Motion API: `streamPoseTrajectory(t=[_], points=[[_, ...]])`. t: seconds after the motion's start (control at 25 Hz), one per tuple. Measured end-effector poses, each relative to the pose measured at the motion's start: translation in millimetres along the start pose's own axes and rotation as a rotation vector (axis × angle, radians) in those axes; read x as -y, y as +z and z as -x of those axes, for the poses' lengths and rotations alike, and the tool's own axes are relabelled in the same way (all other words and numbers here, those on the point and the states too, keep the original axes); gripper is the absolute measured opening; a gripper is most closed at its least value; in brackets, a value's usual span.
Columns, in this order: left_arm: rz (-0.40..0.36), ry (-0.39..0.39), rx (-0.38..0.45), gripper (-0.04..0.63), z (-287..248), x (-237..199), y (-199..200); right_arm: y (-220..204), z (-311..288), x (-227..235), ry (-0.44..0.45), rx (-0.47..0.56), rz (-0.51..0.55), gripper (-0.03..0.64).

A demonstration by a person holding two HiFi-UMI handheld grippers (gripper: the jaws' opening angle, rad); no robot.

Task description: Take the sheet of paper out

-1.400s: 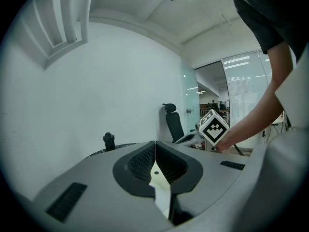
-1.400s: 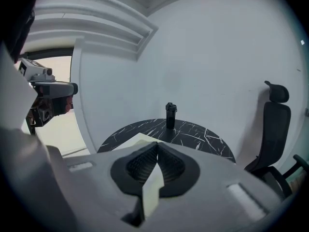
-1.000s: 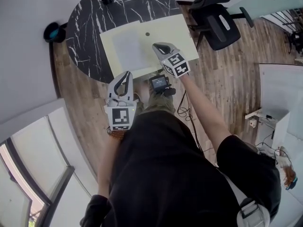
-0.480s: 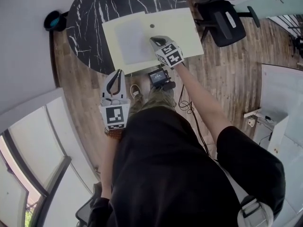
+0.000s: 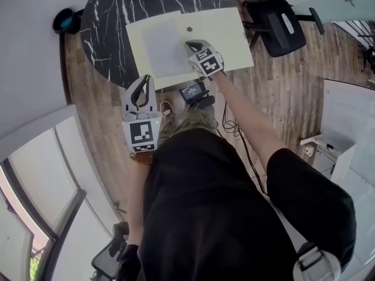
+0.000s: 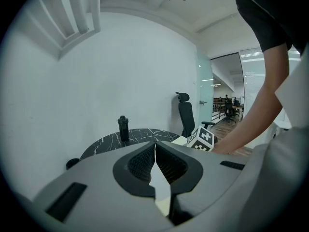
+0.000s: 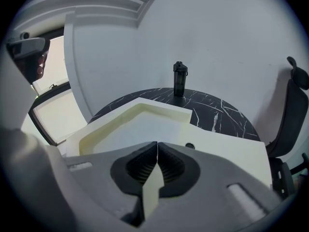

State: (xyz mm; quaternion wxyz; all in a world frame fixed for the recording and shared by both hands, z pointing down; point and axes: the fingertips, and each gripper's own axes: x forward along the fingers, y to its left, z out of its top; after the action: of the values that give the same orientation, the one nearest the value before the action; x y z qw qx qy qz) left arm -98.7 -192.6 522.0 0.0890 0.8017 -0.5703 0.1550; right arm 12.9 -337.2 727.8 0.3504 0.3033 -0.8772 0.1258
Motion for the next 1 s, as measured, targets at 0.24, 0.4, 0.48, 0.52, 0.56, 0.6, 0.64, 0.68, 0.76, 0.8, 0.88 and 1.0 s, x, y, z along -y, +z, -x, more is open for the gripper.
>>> streamPoseTrajectory(t=[0.24,0.4,0.48,0.52,0.56,0.6,0.64,0.68,0.76,0.8,0.88,1.0], points=[[0.013,-0.028,-0.005,0.009,-12,17,0,-10,-9,1,0.022,-0.029,-0.021,0.042],[0.022,-0.024,-0.012,0.009,-13,19,-3,-18,-13,0,0.037,-0.056,-0.023,0.044],[0.024,-0.022,-0.017,0.009,-12,21,-5,-23,-14,0,0.04,-0.068,-0.022,0.044],[0.028,-0.02,-0.02,0.009,-12,22,-6,-25,-15,2,0.039,-0.075,-0.021,0.044],[0.033,-0.019,-0.022,0.009,-11,23,-7,-28,-15,3,0.037,-0.083,-0.021,0.044],[0.039,-0.017,-0.024,0.009,-11,23,-7,-31,-16,5,0.036,-0.09,-0.023,0.044],[0.042,-0.013,-0.024,0.009,-10,22,-8,-34,-18,6,0.036,-0.096,-0.028,0.044],[0.044,-0.009,-0.024,0.009,-9,20,-8,-36,-19,7,0.037,-0.101,-0.034,0.044],[0.044,-0.002,-0.025,0.009,-7,17,-9,-38,-22,6,0.038,-0.107,-0.043,0.081],[0.045,0.0,-0.026,0.009,-6,16,-10,-40,-23,6,0.036,-0.11,-0.046,0.092],[0.045,0.003,-0.031,0.009,-6,15,-13,-41,-26,6,0.033,-0.114,-0.052,0.095],[0.046,0.006,-0.038,0.009,-6,13,-16,-38,-29,3,0.041,-0.112,-0.066,0.095]])
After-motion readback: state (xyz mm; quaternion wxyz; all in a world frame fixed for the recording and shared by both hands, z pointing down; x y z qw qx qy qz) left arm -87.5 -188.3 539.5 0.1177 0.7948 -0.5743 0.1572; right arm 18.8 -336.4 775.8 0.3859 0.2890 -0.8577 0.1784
